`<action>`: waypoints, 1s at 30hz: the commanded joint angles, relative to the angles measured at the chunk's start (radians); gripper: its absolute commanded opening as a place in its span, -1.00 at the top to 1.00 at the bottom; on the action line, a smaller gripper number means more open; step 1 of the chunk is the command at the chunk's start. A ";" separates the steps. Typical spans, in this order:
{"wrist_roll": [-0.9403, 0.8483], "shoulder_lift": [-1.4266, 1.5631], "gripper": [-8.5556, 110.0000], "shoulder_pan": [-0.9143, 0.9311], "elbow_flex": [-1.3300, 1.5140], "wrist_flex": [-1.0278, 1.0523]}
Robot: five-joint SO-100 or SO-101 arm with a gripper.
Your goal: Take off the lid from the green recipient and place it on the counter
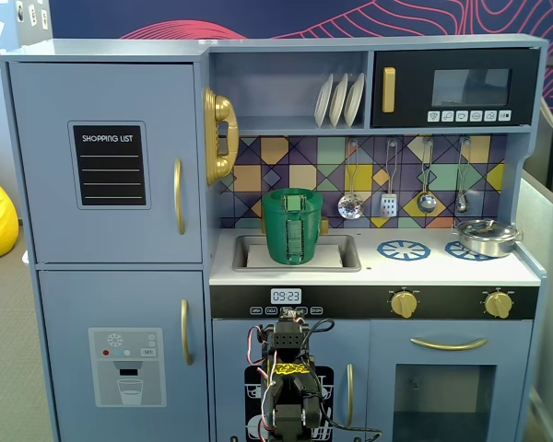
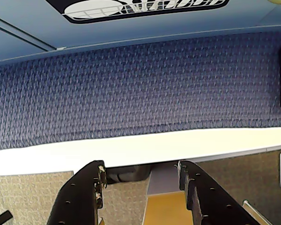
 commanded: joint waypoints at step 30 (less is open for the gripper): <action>-0.072 -0.204 0.42 0.132 -0.706 -0.669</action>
